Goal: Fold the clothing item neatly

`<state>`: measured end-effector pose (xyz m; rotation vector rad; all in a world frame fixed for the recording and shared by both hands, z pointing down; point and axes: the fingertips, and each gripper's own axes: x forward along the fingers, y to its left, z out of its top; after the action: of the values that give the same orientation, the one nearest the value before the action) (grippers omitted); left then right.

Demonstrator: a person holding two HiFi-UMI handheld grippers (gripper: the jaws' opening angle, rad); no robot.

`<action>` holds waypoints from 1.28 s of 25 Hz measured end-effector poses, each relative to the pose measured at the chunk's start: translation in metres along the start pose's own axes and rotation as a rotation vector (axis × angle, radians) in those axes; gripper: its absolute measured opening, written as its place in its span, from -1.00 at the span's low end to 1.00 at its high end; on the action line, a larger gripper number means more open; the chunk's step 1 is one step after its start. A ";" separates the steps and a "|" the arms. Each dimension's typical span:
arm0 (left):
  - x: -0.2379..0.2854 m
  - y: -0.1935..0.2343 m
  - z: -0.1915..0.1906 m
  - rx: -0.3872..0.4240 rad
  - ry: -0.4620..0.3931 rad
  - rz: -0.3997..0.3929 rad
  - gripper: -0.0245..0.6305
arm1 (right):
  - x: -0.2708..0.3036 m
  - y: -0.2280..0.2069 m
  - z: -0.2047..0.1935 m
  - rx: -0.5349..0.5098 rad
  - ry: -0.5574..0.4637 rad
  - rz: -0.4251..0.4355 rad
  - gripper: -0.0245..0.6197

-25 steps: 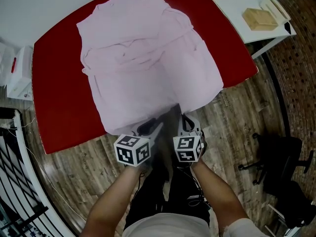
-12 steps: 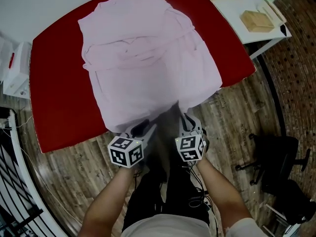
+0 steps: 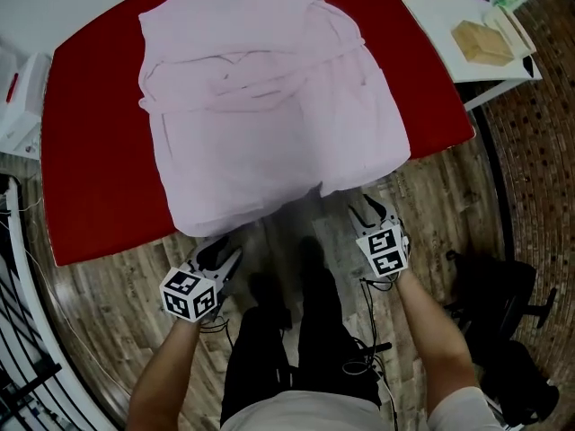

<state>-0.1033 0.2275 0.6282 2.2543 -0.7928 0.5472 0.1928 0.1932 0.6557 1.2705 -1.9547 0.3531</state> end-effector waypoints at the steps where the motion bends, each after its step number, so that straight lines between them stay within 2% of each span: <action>1: -0.002 0.008 -0.008 0.014 0.016 0.018 -0.48 | 0.003 -0.012 -0.006 0.008 0.005 0.011 -0.42; 6: -0.011 0.045 -0.037 0.083 0.097 0.106 -0.36 | 0.012 -0.057 -0.024 0.024 0.034 0.104 -0.21; 9: -0.009 0.063 -0.048 0.052 0.106 0.111 -0.14 | 0.022 -0.073 -0.032 -0.051 0.075 0.173 -0.15; 12: -0.001 0.077 -0.063 0.036 0.137 0.109 -0.04 | 0.034 -0.087 -0.039 -0.093 0.117 0.227 -0.14; 16: 0.009 0.098 -0.072 0.049 0.174 0.148 0.03 | 0.045 -0.103 -0.045 -0.140 0.146 0.260 -0.13; 20: 0.005 0.120 -0.072 0.095 0.216 0.190 0.05 | 0.059 -0.102 -0.044 -0.188 0.158 0.309 -0.13; 26: 0.028 0.122 -0.082 0.216 0.329 0.131 0.05 | 0.087 -0.073 -0.045 -0.258 0.174 0.410 -0.13; 32: 0.057 0.126 -0.091 0.225 0.366 0.114 0.04 | 0.112 -0.064 -0.043 -0.242 0.166 0.405 -0.13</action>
<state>-0.1607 0.1964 0.7803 2.2198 -0.7007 1.1144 0.2439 0.1147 0.7547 0.6684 -2.0317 0.3928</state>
